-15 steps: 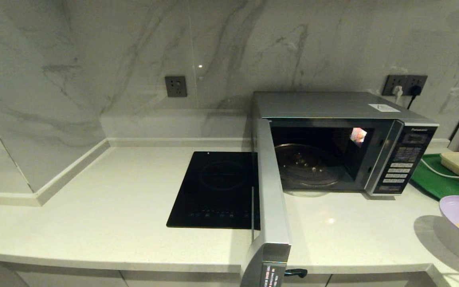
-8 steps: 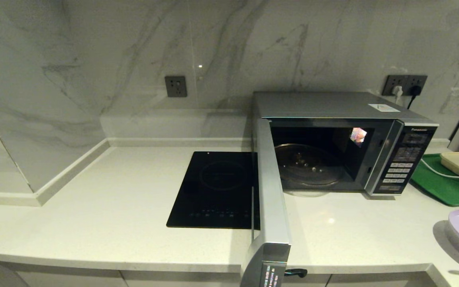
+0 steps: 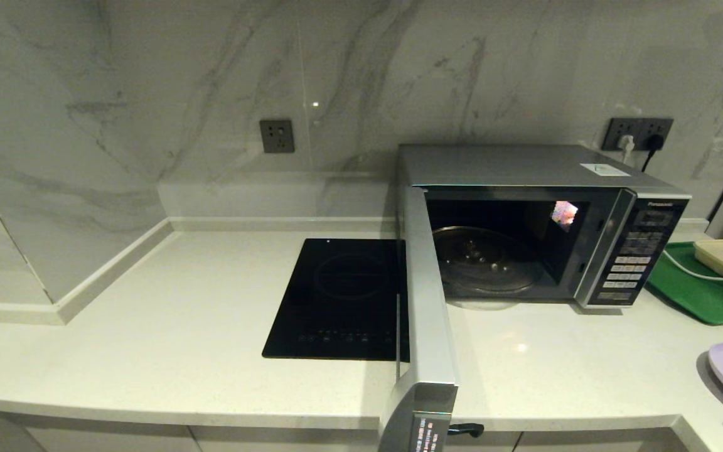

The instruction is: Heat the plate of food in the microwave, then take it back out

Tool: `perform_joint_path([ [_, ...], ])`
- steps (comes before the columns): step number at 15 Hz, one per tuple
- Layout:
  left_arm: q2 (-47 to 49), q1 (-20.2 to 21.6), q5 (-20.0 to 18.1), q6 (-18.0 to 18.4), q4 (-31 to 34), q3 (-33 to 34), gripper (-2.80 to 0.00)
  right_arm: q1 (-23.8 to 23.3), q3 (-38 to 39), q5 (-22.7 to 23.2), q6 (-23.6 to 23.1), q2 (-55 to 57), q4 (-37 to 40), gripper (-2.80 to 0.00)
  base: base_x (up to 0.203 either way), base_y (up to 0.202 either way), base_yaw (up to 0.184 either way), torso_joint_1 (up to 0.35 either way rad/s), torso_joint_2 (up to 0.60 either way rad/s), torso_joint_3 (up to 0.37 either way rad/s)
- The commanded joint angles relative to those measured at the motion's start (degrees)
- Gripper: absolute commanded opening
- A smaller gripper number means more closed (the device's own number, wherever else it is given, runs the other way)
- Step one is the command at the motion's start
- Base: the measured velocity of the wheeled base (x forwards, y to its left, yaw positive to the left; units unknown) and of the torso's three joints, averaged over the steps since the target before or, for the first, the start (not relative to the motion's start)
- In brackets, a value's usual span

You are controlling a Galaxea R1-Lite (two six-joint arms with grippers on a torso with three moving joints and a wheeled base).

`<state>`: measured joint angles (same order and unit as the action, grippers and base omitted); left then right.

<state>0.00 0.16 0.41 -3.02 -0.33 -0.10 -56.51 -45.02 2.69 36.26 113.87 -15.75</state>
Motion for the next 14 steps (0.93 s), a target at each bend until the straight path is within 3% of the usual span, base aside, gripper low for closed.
perform_joint_path([
  [1,0.0,0.0,0.0,0.0,0.0,0.0,-2.80,-0.3,-0.5,0.2,0.1,2.6,-1.1,-2.80,0.000,0.000,0.000,0.000,0.00,0.000],
  [4,0.0,0.0,0.0,-0.1,0.0,0.0,-2.80,-0.4,-1.3,0.6,-0.5,3.0,-1.9,-2.80,0.000,0.000,0.000,0.000,0.00,0.000],
  [9,0.0,0.0,0.0,0.0,0.0,0.0,-2.80,-1.1,-2.5,5.2,-0.5,4.2,-2.2,-2.80,0.000,0.000,0.000,0.000,0.00,0.000],
  [12,0.0,0.0,0.0,0.0,0.0,0.0,-2.80,-1.4,-1.7,5.1,-0.9,6.9,-8.1,-2.80,0.000,0.000,0.000,0.000,0.00,0.000],
  [14,0.0,0.0,0.0,-0.1,0.0,0.0,-2.80,-2.8,-1.3,5.1,-3.7,8.7,-10.3,-2.80,0.000,0.000,0.000,0.000,0.00,0.000],
])
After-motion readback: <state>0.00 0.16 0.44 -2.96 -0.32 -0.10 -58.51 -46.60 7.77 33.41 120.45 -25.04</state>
